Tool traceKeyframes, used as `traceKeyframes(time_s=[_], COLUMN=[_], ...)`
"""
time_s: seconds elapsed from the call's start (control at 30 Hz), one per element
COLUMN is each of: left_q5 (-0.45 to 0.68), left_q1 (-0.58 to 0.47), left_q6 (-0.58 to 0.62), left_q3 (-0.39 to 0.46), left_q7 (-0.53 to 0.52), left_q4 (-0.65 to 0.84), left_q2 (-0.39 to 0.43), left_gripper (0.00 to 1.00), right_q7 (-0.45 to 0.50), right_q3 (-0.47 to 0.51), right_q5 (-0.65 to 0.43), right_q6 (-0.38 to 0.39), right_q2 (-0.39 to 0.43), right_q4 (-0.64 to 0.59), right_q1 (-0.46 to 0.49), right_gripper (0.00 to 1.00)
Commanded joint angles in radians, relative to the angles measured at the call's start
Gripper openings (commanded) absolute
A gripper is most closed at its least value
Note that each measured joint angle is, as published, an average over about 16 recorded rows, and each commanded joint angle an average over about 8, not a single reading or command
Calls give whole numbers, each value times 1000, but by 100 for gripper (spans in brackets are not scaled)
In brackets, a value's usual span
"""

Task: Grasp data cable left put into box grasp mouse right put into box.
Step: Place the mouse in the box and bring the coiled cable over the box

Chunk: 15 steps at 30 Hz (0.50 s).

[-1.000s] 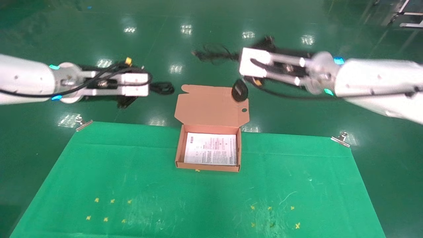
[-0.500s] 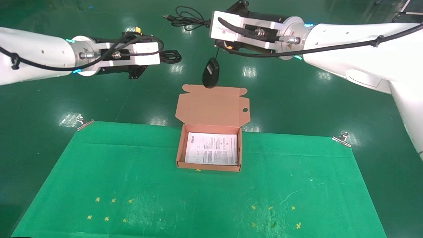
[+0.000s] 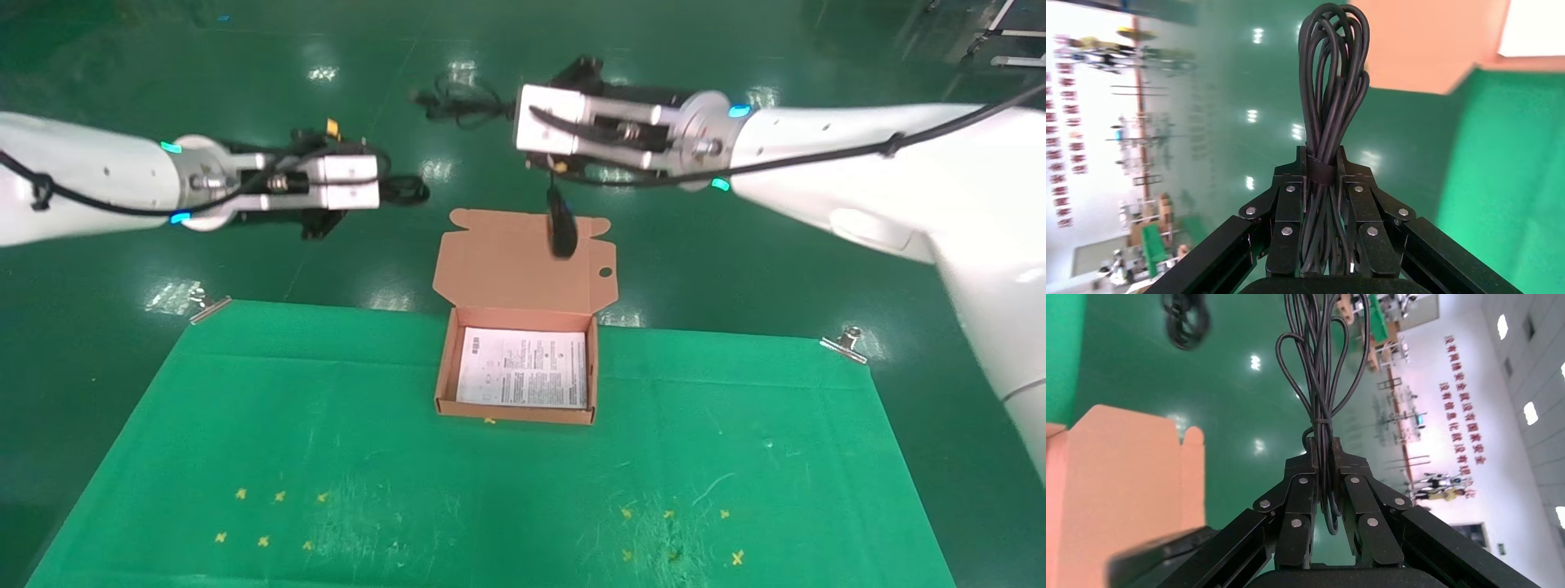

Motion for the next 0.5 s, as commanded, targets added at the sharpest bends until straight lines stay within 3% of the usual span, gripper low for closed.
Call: traceKeyframes(time_s=[0.03, 0.5], left_q5=[0, 94], left_q1=[7, 48], left_q6=[17, 80], left_q3=[6, 42], left_q7=[1, -100], left_q4=[1, 32], left_q2=[-4, -29], left_gripper=[0, 0], right_q7=[-2, -30], right_q3=[-4, -66], right_q5=[-3, 52], right_q6=[-2, -8], right_q2=[-4, -77], right_q4=[-13, -141], right_q1=[-6, -41], right_gripper=[0, 0])
